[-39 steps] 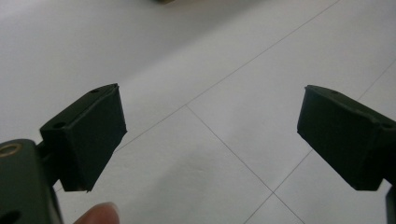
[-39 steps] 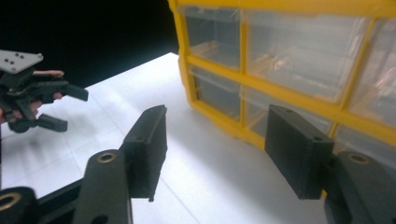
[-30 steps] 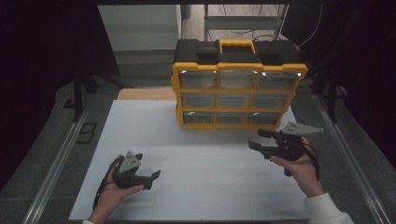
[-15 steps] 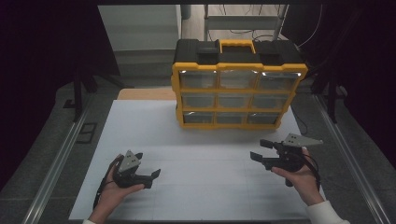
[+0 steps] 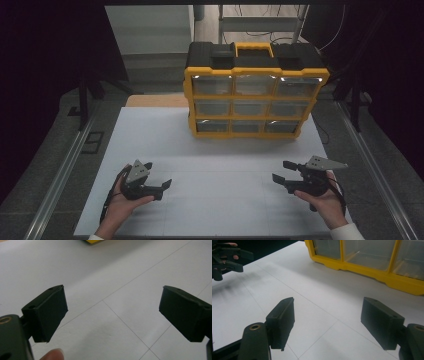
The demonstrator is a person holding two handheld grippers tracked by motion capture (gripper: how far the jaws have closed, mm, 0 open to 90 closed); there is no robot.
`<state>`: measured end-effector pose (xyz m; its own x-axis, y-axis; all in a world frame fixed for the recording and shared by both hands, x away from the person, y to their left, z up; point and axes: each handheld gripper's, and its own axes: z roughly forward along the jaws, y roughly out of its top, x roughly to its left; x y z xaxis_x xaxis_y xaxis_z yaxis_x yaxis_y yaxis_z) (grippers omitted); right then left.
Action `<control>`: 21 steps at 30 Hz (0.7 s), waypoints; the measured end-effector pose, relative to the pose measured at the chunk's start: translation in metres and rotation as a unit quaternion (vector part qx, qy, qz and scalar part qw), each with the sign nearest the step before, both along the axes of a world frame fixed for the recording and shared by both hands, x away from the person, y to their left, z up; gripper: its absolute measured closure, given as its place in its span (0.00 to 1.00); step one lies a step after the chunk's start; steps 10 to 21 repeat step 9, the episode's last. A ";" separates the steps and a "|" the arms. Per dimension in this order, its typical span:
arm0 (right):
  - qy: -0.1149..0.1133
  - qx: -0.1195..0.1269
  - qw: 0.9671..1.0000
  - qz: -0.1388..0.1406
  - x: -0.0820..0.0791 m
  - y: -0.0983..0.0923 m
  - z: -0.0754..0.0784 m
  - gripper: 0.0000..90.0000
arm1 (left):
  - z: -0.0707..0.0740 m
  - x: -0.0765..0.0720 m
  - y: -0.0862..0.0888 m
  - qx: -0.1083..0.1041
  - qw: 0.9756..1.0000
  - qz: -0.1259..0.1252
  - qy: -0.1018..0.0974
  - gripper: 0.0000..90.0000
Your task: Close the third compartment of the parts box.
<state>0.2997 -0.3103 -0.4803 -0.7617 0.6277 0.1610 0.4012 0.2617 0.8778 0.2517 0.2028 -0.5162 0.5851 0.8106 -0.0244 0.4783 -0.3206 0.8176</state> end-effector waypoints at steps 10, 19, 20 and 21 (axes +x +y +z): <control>-0.004 -0.008 1.000 0.003 -0.001 0.001 -0.003 0.31 | -0.001 0.001 0.000 0.001 1.000 -0.001 0.002 0.09; -0.004 -0.008 1.000 0.003 -0.001 0.001 -0.003 0.31 | -0.001 0.001 0.000 0.001 1.000 -0.001 0.002 0.09; -0.004 -0.008 1.000 0.003 -0.001 0.001 -0.003 0.31 | -0.001 0.001 0.000 0.001 1.000 -0.001 0.002 0.09; -0.004 -0.008 1.000 0.003 -0.001 0.001 -0.003 0.31 | -0.001 0.001 0.000 0.001 1.000 -0.001 0.002 0.09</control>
